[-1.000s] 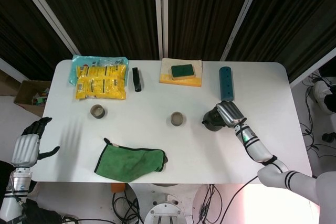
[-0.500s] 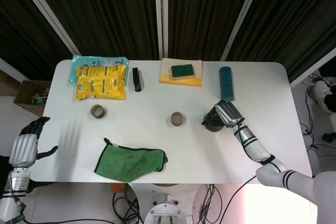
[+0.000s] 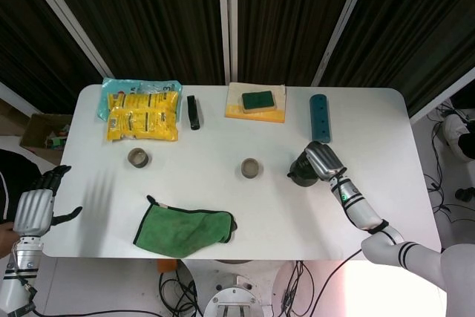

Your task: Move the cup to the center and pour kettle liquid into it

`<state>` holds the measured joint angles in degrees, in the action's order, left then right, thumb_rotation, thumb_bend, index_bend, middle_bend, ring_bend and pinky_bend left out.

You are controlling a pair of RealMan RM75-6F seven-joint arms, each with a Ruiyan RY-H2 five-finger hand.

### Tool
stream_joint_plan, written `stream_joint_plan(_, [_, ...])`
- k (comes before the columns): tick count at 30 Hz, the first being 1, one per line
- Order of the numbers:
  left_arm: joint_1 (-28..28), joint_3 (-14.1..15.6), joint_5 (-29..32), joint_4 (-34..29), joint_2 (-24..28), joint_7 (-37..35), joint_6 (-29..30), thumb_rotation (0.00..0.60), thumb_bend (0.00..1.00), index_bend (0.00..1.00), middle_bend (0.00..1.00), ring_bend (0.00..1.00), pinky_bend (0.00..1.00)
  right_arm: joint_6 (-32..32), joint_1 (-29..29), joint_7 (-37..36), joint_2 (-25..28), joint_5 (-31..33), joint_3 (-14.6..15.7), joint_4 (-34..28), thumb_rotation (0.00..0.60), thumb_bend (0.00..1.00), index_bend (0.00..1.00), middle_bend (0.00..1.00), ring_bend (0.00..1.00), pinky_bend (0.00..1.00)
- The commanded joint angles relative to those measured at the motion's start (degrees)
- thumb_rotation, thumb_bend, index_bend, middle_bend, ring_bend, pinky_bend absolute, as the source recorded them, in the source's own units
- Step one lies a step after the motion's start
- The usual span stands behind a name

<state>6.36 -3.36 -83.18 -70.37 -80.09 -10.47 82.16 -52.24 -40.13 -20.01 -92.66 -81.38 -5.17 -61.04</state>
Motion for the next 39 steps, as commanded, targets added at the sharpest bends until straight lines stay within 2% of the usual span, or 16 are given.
stream_joint_plan(1, [0.02,0.02,-0.03,0.02,-0.04,0.02,-0.01,0.600,0.13,0.16,0.13,0.15,0.25,-0.06,0.08,0.02,-0.28,-0.04,-0.03,0.25,0.576,0.18,0.95,0.95,0.71,0.31])
stream_joint_plan(4, [0.06,0.01,-0.08,-0.03,-0.04,0.10,-0.01,0.600,0.13,0.16,0.13,0.15,0.25,-0.23,0.25,-0.06,-0.80,0.02,-0.14,0.69,0.521,0.14,0.95,0.95,0.71,0.31])
stream_joint_plan(12, [0.06,-0.04,-0.04,-0.45,0.22,0.34,0.04,0.600,0.13,0.16,0.13,0.15,0.25,-0.98,0.64,0.14,-1.89,-0.04,-0.43,1.89,0.437,0.04,0.94,0.94,0.70,0.31])
stream_joint_plan(17, [0.12,-0.04,-0.14,-0.58,0.23,0.44,0.06,0.600,0.13,0.16,0.13,0.15,0.25,-1.70,0.95,2.06,-1.83,-0.17,-0.44,2.03,0.372,0.02,0.87,0.89,0.65,0.28])
stream_joint_plan(21, [0.16,-0.06,-0.20,-0.76,0.29,0.61,0.14,0.600,0.13,0.16,0.13,0.15,0.25,-2.50,1.26,4.71,-1.50,-0.31,-0.40,1.64,0.360,0.02,0.70,0.72,0.49,0.14])
stream_joint_plan(23, [0.15,-0.05,-0.18,-0.83,0.29,0.67,0.14,0.600,0.13,0.16,0.13,0.15,0.25,-2.44,1.33,5.82,-1.26,-0.23,-0.36,1.29,0.360,0.02,0.57,0.59,0.36,0.06])
stream_joint_plan(24, [0.14,-0.04,-0.16,-0.84,0.28,0.70,0.13,0.600,0.13,0.16,0.13,0.15,0.25,-2.41,1.35,6.21,-1.14,-0.18,-0.37,1.11,0.360,0.02,0.45,0.48,0.26,0.02])
stream_joint_plan(27, [0.08,-0.01,-0.11,-0.79,0.25,0.71,0.13,0.600,0.13,0.16,0.13,0.15,0.25,-3.29,1.64,6.91,-1.03,-0.23,-0.61,0.74,0.360,0.01,0.20,0.28,0.09,0.00])
stream_joint_plan(30, [0.02,-0.01,-0.13,-0.77,0.27,0.70,0.26,0.600,0.13,0.16,0.13,0.15,0.25,-4.68,2.06,7.05,-0.96,-0.56,-0.83,0.55,0.360,0.01,0.06,0.17,0.01,0.00])
stream_joint_plan(32, [-0.01,-0.04,-0.17,-0.82,0.33,0.70,0.41,0.600,0.13,0.16,0.13,0.15,0.25,-5.50,2.39,7.11,-0.62,-0.89,-0.78,0.20,0.359,0.01,0.01,0.13,0.00,0.00])
stream_joint_plan(35, [-0.10,-0.16,-0.18,-0.96,0.48,0.75,0.74,0.600,0.13,0.16,0.13,0.15,0.25,-7.97,3.29,8.30,0.21,-1.57,-0.82,-0.64,0.361,0.01,0.00,0.07,0.00,0.00])
stream_joint_plan(37, [-0.22,-0.24,-0.14,-1.03,0.56,0.81,1.04,0.600,0.13,0.16,0.13,0.15,0.25,-11.15,4.38,10.16,0.64,-2.27,-0.93,-1.07,0.360,0.00,0.00,0.01,0.00,0.00])
stream_joint_plan(39, [-0.43,-0.34,-0.05,-1.06,0.68,0.85,1.43,0.600,0.13,0.16,0.13,0.15,0.25,-16.24,6.29,12.33,1.25,-3.46,-0.99,-2.25,0.360,0.00,0.00,0.00,0.00,0.00])
